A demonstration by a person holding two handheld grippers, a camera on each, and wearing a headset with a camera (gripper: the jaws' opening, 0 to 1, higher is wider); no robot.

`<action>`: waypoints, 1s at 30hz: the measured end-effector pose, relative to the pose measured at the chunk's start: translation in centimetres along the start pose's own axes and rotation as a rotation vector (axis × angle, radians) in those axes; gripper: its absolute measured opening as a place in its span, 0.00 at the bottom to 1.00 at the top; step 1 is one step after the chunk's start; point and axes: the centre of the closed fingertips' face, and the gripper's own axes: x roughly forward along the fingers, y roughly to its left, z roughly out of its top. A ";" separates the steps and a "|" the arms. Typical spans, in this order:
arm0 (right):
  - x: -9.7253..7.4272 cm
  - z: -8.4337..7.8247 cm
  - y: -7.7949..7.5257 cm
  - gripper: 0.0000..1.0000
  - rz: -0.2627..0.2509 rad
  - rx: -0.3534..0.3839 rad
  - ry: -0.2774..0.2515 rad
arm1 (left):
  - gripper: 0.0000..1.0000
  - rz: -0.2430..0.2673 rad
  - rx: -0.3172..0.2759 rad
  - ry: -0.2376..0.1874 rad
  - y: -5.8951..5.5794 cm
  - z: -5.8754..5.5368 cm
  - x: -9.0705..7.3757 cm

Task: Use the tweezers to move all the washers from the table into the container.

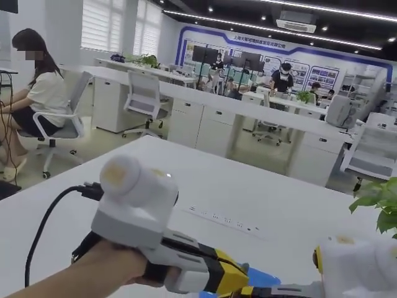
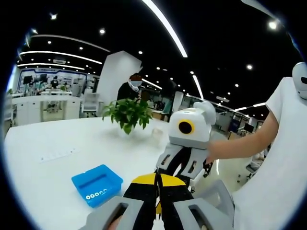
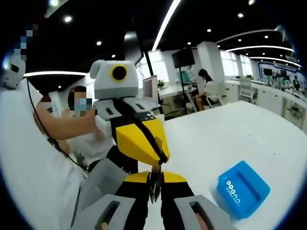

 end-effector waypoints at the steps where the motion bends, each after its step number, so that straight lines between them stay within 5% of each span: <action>1: -0.1 0.0 0.0 0.05 -0.002 0.001 -0.005 | 0.00 -0.002 0.002 0.004 0.0 0.0 0.1; 12: -0.9 -0.2 -0.8 0.07 -0.022 -0.003 -0.093 | 0.00 -0.004 0.023 0.000 0.2 0.8 0.0; 20: -0.9 -0.9 -1.1 0.08 -0.021 -0.002 -0.061 | 0.00 -0.018 0.033 0.007 0.1 0.2 0.2; 25: -0.6 -1.8 -1.3 0.17 -0.016 0.023 -0.036 | 0.00 -0.032 -0.006 -0.031 0.4 0.7 -0.3; 30: -0.3 -1.9 -1.1 0.09 0.017 0.045 -0.046 | 0.00 -0.058 0.011 -0.013 0.1 0.7 -0.4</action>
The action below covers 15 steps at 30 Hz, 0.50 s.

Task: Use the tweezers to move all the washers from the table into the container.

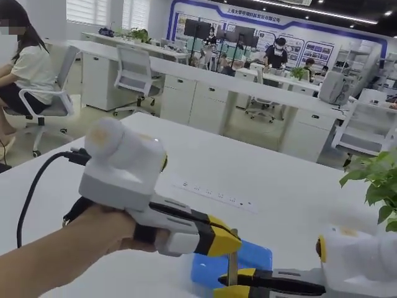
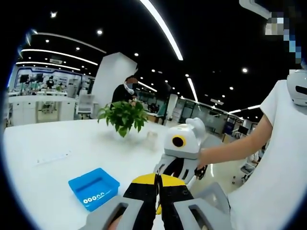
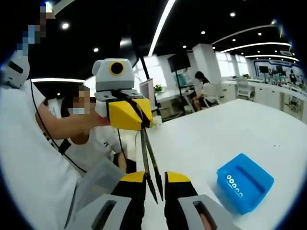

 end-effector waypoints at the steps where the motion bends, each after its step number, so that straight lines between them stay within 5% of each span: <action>1: 0.1 -0.1 0.0 0.09 0.006 0.007 0.001 | 0.00 -0.003 0.008 0.013 0.0 -0.1 0.0; 5: 0.0 -1.4 -0.1 0.09 0.028 0.008 0.037 | 0.00 -0.013 0.052 0.079 -0.3 -1.3 0.2; 7: -0.3 -2.5 -1.1 0.08 -0.024 -0.032 0.093 | 0.00 0.037 0.103 0.127 0.5 -2.4 0.3; 10: -0.5 -3.9 -1.6 0.07 -0.047 -0.067 0.165 | 0.00 0.035 0.086 0.145 0.5 -3.6 0.8; 15: -0.6 -6.4 -2.7 0.07 -0.067 -0.158 0.291 | 0.00 0.040 0.138 0.282 1.1 -7.0 1.5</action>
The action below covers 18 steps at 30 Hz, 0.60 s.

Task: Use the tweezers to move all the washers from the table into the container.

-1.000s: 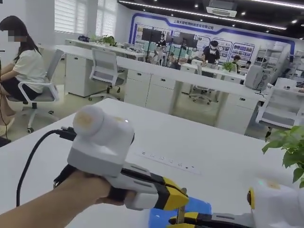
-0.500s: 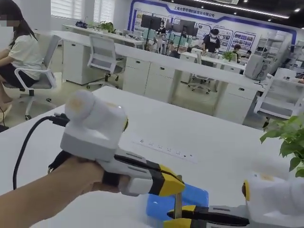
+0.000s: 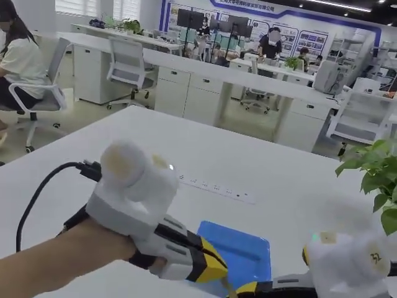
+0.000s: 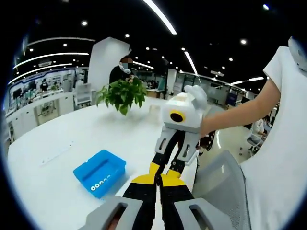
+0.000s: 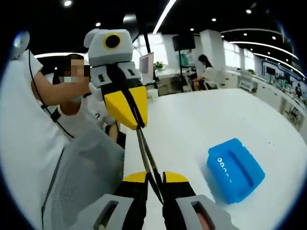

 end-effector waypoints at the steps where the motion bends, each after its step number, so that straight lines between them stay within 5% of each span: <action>1: 0.1 -0.4 0.0 0.06 -0.004 -0.025 0.017 | 0.00 0.000 0.000 0.005 0.0 -0.2 0.2; 5: 0.6 -2.0 0.4 0.04 -0.014 -0.128 0.106 | 0.00 -0.016 -0.041 0.025 -0.1 -1.0 1.0; 9: 1.1 -3.1 0.5 0.04 -0.002 -0.148 0.147 | 0.00 -0.030 -0.025 0.084 -0.4 -2.4 1.9; 13: 1.1 -4.1 0.4 0.04 0.012 -0.163 0.215 | 0.02 -0.042 0.035 0.218 -0.2 -5.0 2.5; 18: 1.5 -5.3 -0.1 0.04 0.013 -0.218 0.279 | 0.01 -0.074 0.000 0.250 -0.1 -6.0 3.3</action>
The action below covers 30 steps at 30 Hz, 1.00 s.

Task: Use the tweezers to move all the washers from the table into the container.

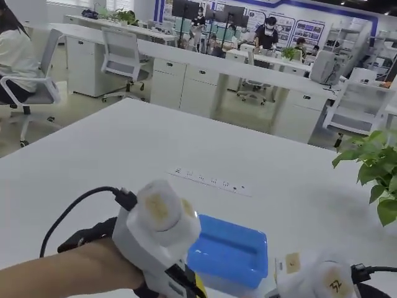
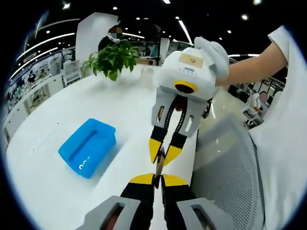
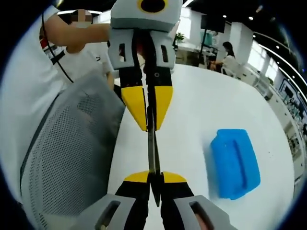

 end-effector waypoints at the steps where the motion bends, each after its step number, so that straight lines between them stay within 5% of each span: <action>1: 0.1 -0.1 -0.2 0.04 -0.009 -0.012 0.005 | 0.01 -0.002 -0.011 0.010 0.2 -0.3 0.2; 7: 1.3 -1.4 -1.4 0.07 -0.059 0.015 0.055 | 0.00 0.012 -0.006 0.044 1.0 -1.5 1.6; 13: 3.0 -3.1 -2.6 0.08 -0.098 0.222 0.088 | 0.00 0.060 0.158 0.126 2.7 -3.7 3.6; 19: 4.3 -4.4 -3.4 0.10 -0.150 0.371 0.060 | 0.00 0.070 0.240 0.160 4.2 -5.2 5.5; 23: 4.3 -5.1 -3.6 0.13 -0.167 0.458 0.038 | 0.00 0.075 0.305 0.246 5.0 -7.0 6.8; 25: 3.8 -5.2 -3.4 0.14 -0.179 0.489 0.023 | 0.00 0.077 0.301 0.225 5.0 -7.0 7.3; 30: 2.0 -4.1 -2.2 0.25 -0.238 0.628 -0.091 | 0.00 0.101 0.344 0.305 6.3 -8.1 7.6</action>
